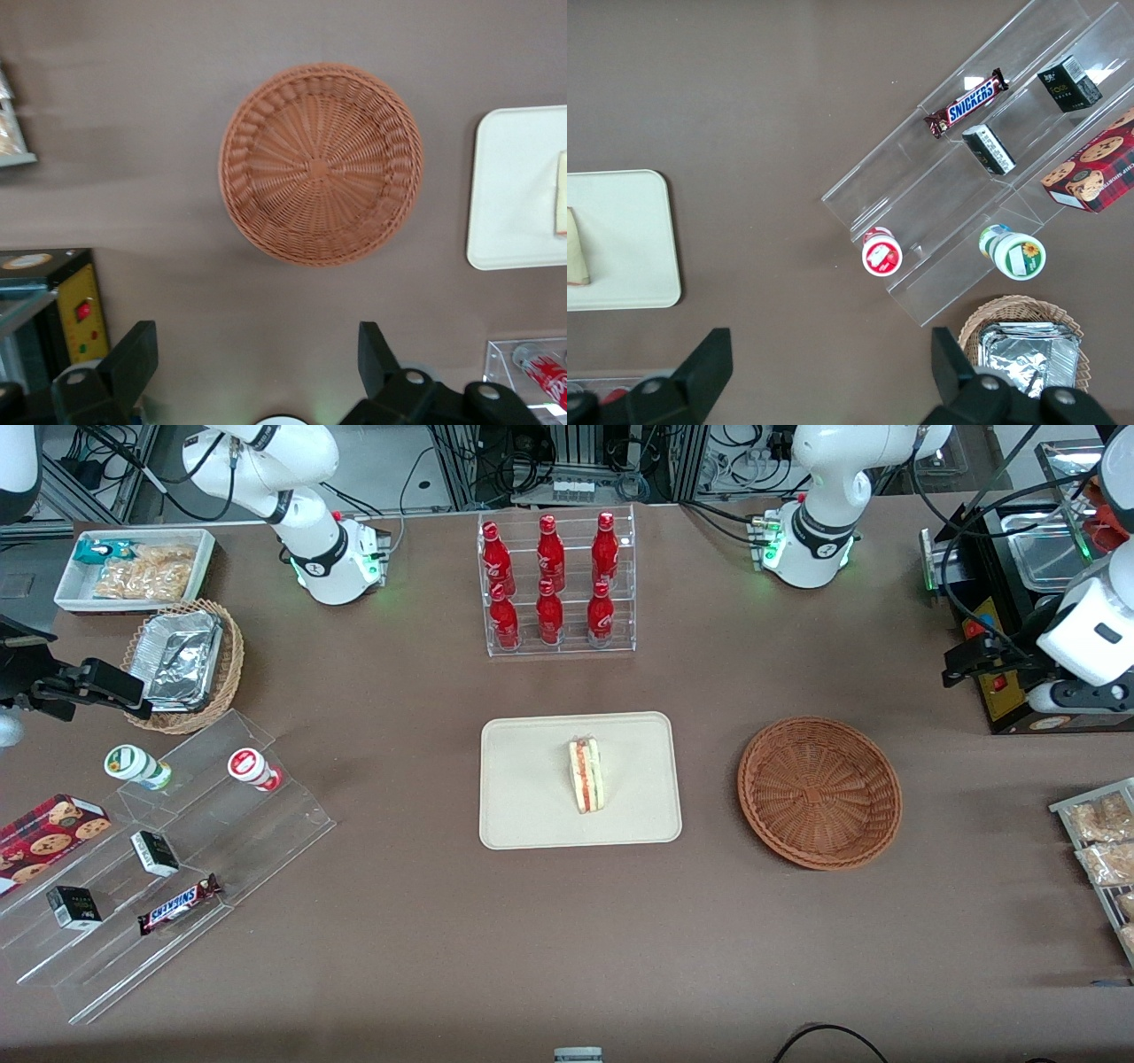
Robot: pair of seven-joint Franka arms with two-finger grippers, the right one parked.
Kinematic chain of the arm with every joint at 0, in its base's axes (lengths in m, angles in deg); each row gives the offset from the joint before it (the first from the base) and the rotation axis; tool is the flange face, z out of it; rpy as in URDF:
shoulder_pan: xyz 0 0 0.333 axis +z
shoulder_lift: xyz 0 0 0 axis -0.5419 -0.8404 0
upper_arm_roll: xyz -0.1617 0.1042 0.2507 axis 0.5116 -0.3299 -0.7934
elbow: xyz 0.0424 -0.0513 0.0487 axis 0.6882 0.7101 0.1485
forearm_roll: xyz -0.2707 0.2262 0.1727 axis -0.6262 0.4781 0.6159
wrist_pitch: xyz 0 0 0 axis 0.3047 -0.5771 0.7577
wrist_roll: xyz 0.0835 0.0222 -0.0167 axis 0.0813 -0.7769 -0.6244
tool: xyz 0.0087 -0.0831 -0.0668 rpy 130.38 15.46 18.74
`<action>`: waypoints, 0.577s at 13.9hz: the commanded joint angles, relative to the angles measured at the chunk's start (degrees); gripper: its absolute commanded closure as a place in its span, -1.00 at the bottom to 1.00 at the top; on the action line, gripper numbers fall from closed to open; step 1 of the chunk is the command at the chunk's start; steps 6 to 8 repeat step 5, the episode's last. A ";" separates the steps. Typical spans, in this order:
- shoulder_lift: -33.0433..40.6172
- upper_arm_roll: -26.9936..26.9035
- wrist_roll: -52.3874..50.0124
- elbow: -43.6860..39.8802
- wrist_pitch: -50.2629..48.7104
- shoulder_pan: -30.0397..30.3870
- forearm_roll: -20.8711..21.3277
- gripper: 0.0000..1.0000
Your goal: Place sandwich from basket to tray
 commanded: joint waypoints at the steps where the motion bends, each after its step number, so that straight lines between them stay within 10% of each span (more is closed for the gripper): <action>1: -0.24 0.69 0.00 -3.69 -0.49 -0.03 1.54 -1.00; 8: -1.21 -4.67 -0.27 -4.49 -0.40 -5.74 0.67 -1.00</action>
